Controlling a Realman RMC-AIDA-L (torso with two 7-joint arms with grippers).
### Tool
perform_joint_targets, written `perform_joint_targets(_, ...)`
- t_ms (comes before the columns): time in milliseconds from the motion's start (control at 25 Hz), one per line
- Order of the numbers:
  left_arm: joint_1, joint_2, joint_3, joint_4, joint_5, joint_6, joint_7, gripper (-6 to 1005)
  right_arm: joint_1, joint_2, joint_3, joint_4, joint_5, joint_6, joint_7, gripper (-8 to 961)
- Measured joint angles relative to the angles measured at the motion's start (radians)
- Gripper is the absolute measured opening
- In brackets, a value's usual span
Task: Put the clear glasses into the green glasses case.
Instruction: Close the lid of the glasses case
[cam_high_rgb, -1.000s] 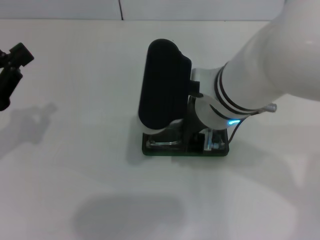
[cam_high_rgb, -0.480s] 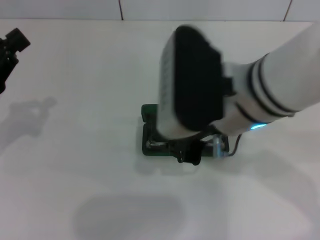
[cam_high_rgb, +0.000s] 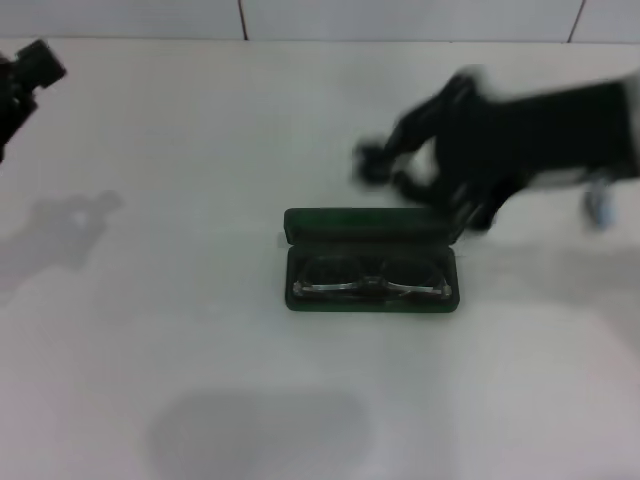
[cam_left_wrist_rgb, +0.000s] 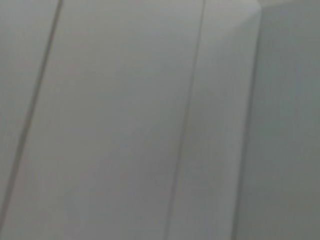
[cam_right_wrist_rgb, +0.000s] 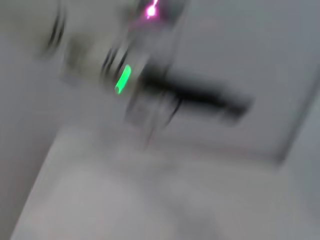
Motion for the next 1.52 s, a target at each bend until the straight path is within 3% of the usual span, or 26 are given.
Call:
perform_joint_targets(40,0.000,0.000,0.000,0.000,0.000,0.000,0.000,135,0.000,0.000,0.000,0.000,0.000,0.000,0.000,116)
perform_joint_targets(160,-0.072,0.002,0.000,0.049,0.092,0.000,-0.077,137,-0.056,-0.007,0.238,0.233,0.338,-0.058,-0.199,116)
perform_joint_targets(320,-0.155,-0.002,-0.001,0.068,0.169,-0.002,-0.142,139,-0.032,-0.007,0.448,0.523,0.493,-0.185,-0.358,116)
perform_joint_targets(480,-0.239,-0.032,-0.001,0.061,0.261,-0.030,-0.149,152,-0.014,-0.008,0.634,0.777,0.531,-0.258,-0.474,116)
perform_joint_targets(640,-0.305,-0.078,0.003,0.058,0.422,-0.101,-0.153,163,-0.005,-0.012,0.735,0.947,0.538,-0.280,-0.554,117)
perform_joint_targets(840,-0.399,-0.142,0.003,-0.016,0.604,-0.220,-0.128,160,0.007,-0.013,0.779,1.078,0.544,-0.297,-0.623,117)
perform_joint_targets(1000,-0.475,-0.169,0.005,-0.111,0.664,-0.303,-0.088,157,0.015,-0.014,0.774,1.122,0.539,-0.294,-0.654,118)
perform_joint_targets(1160,-0.514,-0.176,0.027,-0.168,0.667,-0.360,-0.071,156,0.024,-0.017,0.770,1.160,0.537,-0.293,-0.665,118)
perform_joint_targets(1520,-0.519,-0.179,0.058,-0.203,0.656,-0.443,-0.072,157,0.057,-0.020,0.771,1.229,0.504,-0.257,-0.713,118)
